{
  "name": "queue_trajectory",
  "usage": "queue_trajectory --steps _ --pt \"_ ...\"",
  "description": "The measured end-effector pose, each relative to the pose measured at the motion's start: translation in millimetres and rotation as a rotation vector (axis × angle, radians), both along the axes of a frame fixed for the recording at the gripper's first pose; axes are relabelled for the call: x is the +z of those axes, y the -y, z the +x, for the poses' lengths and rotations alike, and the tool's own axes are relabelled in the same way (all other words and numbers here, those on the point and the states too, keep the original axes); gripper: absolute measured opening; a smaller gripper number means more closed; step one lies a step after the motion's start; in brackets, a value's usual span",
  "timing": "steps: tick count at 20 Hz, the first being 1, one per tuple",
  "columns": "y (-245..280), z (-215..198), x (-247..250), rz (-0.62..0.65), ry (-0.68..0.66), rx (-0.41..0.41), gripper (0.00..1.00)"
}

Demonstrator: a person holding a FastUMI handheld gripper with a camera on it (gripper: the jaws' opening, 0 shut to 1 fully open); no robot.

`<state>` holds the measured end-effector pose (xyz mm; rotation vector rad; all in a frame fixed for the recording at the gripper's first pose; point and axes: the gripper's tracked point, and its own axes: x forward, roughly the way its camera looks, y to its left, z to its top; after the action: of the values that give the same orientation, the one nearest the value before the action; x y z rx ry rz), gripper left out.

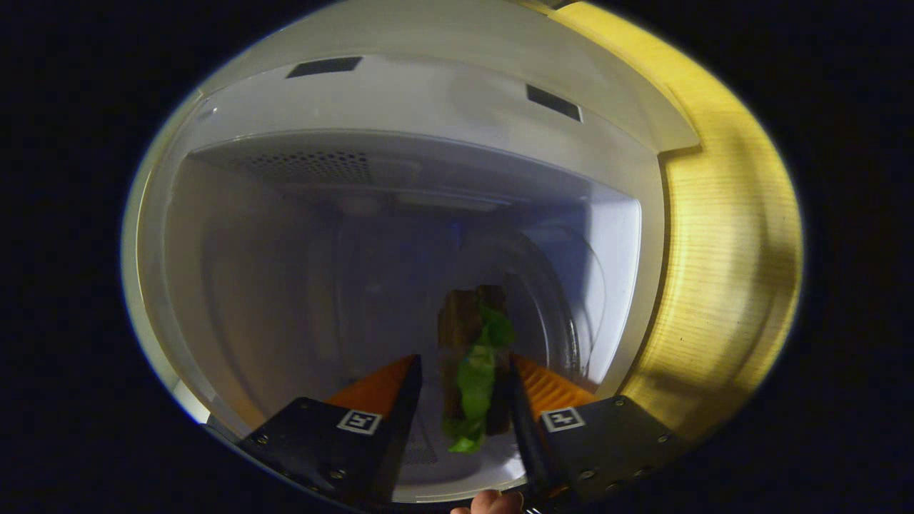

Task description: Open the microwave, put the food inside, and close the microwave door.

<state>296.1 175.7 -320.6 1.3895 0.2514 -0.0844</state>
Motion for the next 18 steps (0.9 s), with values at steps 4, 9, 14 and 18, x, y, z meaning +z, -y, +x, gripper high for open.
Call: queue_trajectory --steps 4,9,14,18 --pt "11.0 -20.2 1.4 0.032 -0.003 0.008 0.98" --pt "25.1 -64.2 -2.4 -0.006 0.005 0.06 0.97" --pt "22.0 -121.8 17.7 -0.197 0.022 0.239 0.97" --pt "20.7 -180.9 55.1 -0.462 0.076 0.414 0.96"
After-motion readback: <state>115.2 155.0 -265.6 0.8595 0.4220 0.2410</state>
